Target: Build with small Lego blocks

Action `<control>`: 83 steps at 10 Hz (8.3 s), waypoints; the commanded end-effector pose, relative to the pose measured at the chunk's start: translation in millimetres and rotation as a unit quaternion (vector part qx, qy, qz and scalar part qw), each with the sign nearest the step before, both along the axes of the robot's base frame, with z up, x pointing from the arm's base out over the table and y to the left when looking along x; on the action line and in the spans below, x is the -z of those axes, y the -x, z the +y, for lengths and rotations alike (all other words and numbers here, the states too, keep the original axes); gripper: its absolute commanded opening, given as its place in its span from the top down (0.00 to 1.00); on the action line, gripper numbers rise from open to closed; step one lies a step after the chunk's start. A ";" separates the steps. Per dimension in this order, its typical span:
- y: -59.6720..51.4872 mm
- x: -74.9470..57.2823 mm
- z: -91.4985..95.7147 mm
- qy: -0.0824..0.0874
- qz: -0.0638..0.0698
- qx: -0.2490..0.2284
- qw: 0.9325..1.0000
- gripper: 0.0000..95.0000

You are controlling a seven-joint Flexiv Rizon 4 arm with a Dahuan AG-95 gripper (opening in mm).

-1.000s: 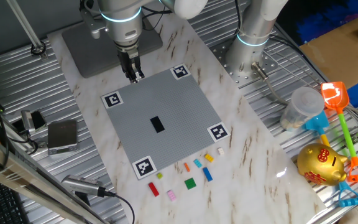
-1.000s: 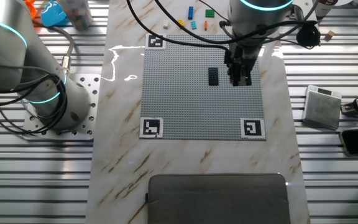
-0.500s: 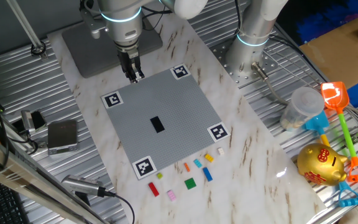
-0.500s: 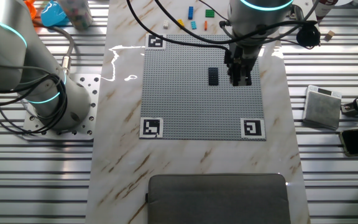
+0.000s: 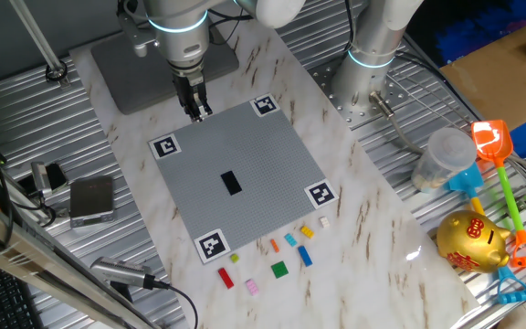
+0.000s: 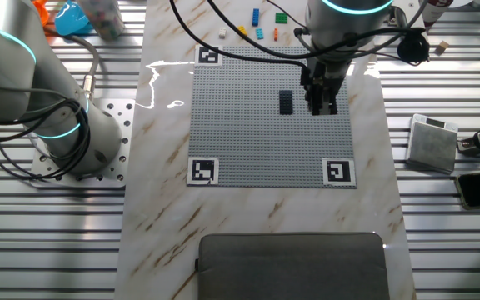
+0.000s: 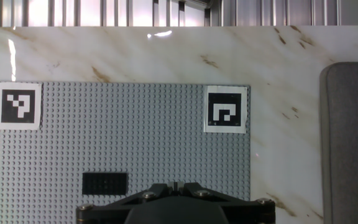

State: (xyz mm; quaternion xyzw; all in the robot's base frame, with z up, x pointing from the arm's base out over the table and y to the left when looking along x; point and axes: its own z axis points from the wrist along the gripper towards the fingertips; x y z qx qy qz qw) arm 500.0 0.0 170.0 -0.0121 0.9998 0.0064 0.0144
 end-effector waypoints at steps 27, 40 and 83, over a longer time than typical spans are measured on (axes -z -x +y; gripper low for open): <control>0.2 -0.1 -0.1 -0.010 0.015 -0.367 0.930 1.00; 0.2 -0.1 -0.1 -0.020 0.028 -0.393 0.919 1.00; 42.5 43.4 272.7 -0.022 0.045 -0.397 0.916 1.00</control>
